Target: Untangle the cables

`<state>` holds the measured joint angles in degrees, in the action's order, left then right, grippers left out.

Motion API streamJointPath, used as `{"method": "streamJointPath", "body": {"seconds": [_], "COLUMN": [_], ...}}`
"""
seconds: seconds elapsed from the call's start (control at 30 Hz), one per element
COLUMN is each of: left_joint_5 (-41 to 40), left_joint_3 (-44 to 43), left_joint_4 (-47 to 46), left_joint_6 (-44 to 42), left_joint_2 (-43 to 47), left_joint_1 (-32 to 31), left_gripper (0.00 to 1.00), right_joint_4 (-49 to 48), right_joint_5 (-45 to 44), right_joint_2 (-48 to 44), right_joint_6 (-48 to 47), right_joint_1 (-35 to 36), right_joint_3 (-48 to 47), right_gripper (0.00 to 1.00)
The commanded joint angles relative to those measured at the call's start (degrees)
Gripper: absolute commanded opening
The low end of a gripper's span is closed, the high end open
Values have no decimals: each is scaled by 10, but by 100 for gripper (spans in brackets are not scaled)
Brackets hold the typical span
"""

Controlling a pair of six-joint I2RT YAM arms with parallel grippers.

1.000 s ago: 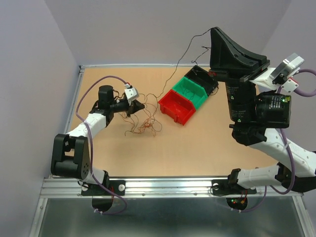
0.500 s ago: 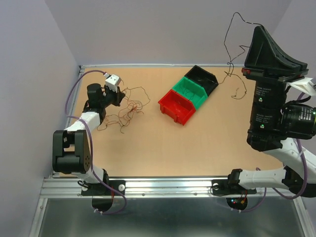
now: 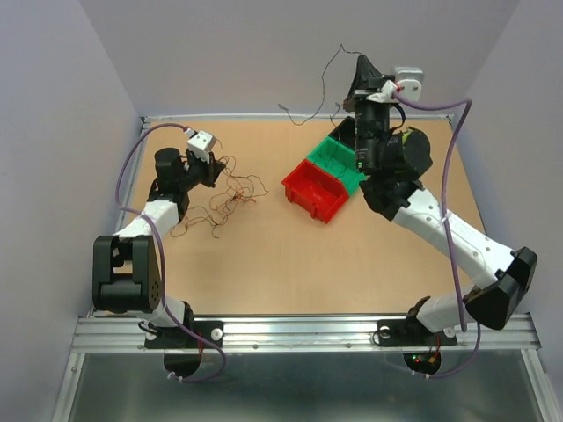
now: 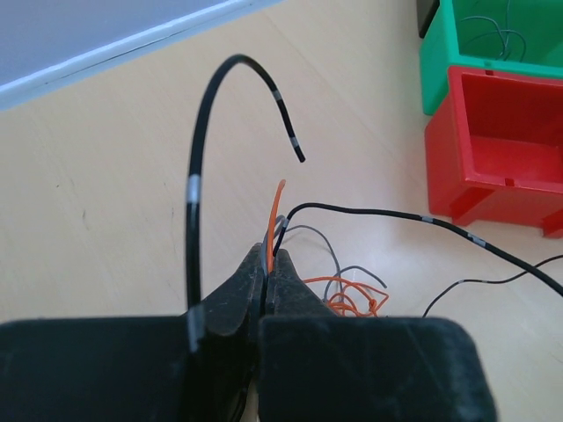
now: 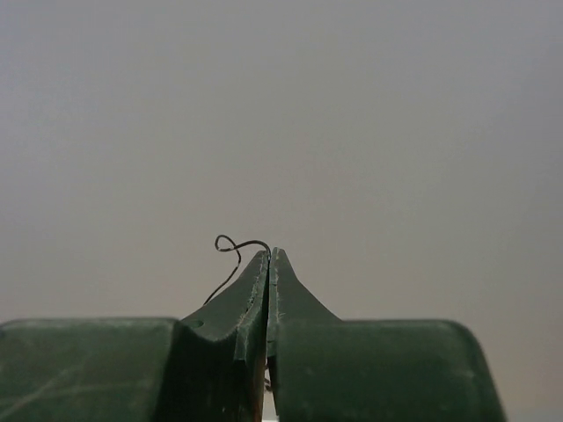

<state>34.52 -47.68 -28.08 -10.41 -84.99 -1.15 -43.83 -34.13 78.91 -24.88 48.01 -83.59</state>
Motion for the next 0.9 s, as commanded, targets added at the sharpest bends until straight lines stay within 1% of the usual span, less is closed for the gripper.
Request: {"method": "streamJointPath", "body": {"seconds": [0.0, 0.03, 0.07, 0.13, 0.17, 0.2, 0.27, 0.33, 0.4, 0.57, 0.7, 0.83, 0.87], "left_joint_5": [17, 16, 15, 16, 17, 17, 18, 19, 26, 34, 30, 33, 33], "left_joint_3": [3, 4, 5, 7, 7, 9, 10, 13, 15, 22, 29, 41, 42], "left_joint_4": [-34, -34, -36, -37, -37, -37, -38, -39, -41, -51, -57, -71, -73], "left_joint_6": [3, 3, 3, 2, 2, 0, 1, 1, 4, 7, 7, 7, 7], "left_joint_2": [34, 36, 38, 40, 40, 44, 47, 51, 54, 67, 78, 89, 90], "left_joint_1": [-4, -4, -5, -6, -6, -7, -8, -9, -9, -9, -9, -9, -9], "left_gripper": [0, 0, 0, 0, 0, 0, 0, 0, 0, 0, 0, 0, 0], "right_joint_4": [1, 20, 55, 85, 102, 107, 121, 141, 160, 191, 203, 203, 207], "right_joint_5": [5, 26, 40, 76, 85, 98, 113, 150, 184, 230, 265, 335, 338], "right_joint_2": [16, 35, 47, 78, 87, 95, 116, 133, 138, 125, 100, 82, 81], "right_joint_6": [94, 143, 169, 238, 247, 282, 306, 346, 353, 365, 380, 397, 398], "right_joint_1": [-84, -102, -139, -171, -195, -205, -231, -258, -263, -263, -263, -262, -260], "right_joint_3": [-3, -16, -24, -43, -46, -46, -50, -54, -55, -32, -2, 27, 30], "right_gripper": [4, 4, 3, 3, 3, 3, 3, 3, 1, 1, 1, 1, 1]}}
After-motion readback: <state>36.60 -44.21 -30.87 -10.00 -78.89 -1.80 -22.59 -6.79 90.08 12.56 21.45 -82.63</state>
